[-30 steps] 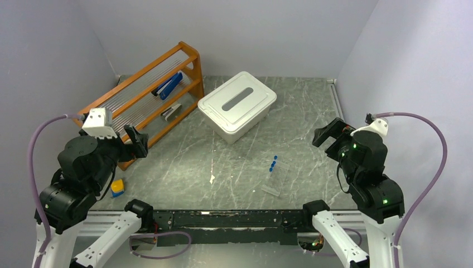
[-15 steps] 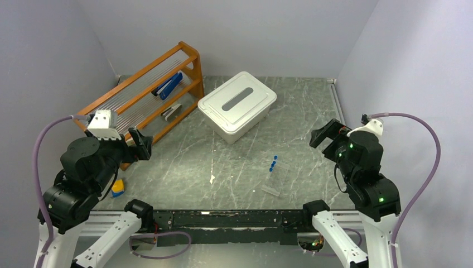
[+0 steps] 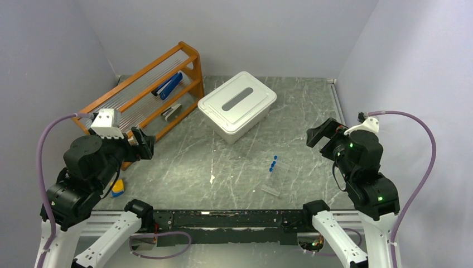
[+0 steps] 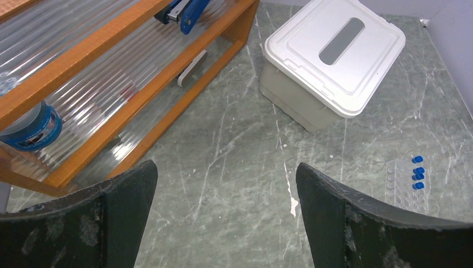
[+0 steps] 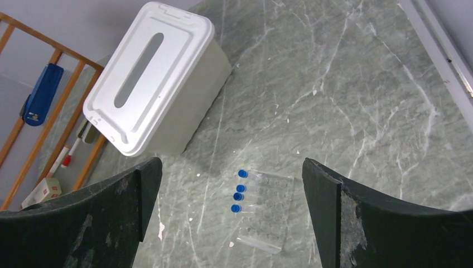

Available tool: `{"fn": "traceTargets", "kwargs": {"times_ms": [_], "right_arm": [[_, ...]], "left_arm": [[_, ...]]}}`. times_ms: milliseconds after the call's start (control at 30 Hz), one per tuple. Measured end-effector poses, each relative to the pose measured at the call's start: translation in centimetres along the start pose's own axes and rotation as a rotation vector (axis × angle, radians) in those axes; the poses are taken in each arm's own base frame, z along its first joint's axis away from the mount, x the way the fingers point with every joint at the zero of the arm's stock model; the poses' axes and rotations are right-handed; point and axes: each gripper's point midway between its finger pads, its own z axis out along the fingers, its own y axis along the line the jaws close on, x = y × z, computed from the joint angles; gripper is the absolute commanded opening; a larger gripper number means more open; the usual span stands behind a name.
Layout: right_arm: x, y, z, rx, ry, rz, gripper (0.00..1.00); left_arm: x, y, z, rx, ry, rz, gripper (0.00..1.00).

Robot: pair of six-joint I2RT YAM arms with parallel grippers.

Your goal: Organize the chemistry lab equipment

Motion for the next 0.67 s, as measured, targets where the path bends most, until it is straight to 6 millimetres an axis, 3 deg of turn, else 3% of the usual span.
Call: {"fn": "traceTargets", "kwargs": {"times_ms": [300,667], "right_arm": [[0.0,-1.2,0.7,0.089,0.016,-0.016,1.00],[-1.2,-1.3,-0.1,0.098,-0.022,-0.012,1.00]], "left_arm": [[-0.7,1.7,-0.5,-0.091,-0.032,-0.004,0.98],[-1.2,2.1,-1.1,-0.113,-0.047,-0.006,0.98]]}}
